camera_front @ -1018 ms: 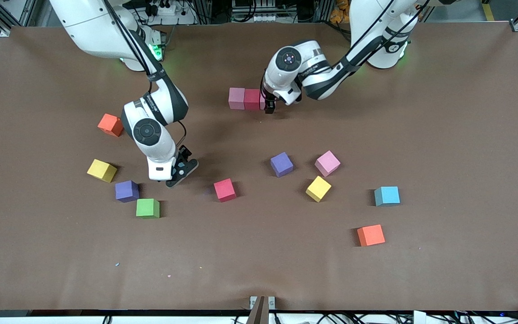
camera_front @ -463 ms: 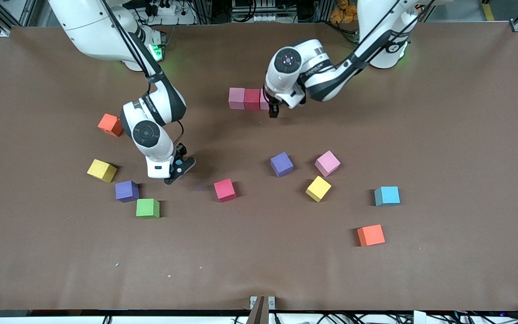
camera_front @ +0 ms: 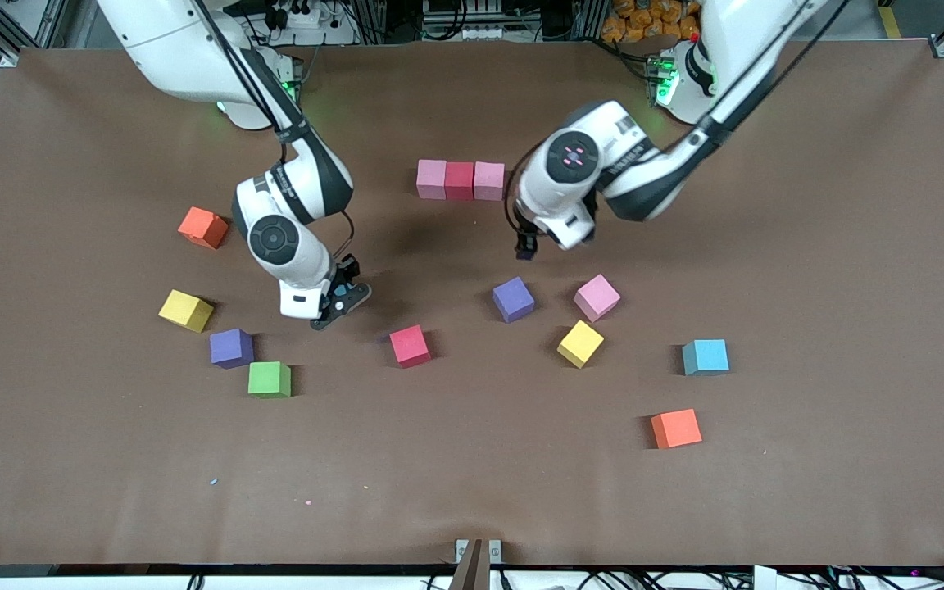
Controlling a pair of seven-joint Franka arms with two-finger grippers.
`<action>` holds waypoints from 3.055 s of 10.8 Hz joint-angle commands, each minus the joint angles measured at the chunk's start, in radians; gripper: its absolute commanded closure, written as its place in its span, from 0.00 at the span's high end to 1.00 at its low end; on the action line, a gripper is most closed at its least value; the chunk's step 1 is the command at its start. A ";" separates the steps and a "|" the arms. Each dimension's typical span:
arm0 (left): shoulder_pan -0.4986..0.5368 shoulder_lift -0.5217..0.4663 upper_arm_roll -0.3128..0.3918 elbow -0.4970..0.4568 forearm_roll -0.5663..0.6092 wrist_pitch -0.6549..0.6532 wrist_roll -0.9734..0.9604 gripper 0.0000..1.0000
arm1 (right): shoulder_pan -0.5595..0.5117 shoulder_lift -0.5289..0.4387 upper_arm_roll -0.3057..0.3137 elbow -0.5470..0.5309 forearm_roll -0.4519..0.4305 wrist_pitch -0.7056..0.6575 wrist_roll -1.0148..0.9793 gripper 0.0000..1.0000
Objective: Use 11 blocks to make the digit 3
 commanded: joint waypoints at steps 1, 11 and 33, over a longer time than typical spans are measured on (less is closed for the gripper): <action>0.061 -0.001 -0.012 0.028 0.083 -0.025 0.201 1.00 | 0.078 -0.046 0.010 -0.011 0.024 -0.020 0.210 0.00; 0.105 0.115 0.139 0.043 0.289 0.001 0.969 1.00 | 0.402 -0.040 0.010 -0.051 0.024 0.006 0.982 0.00; 0.097 0.010 0.021 0.227 0.149 -0.278 0.658 0.00 | 0.447 -0.037 0.008 -0.099 0.116 0.025 0.993 1.00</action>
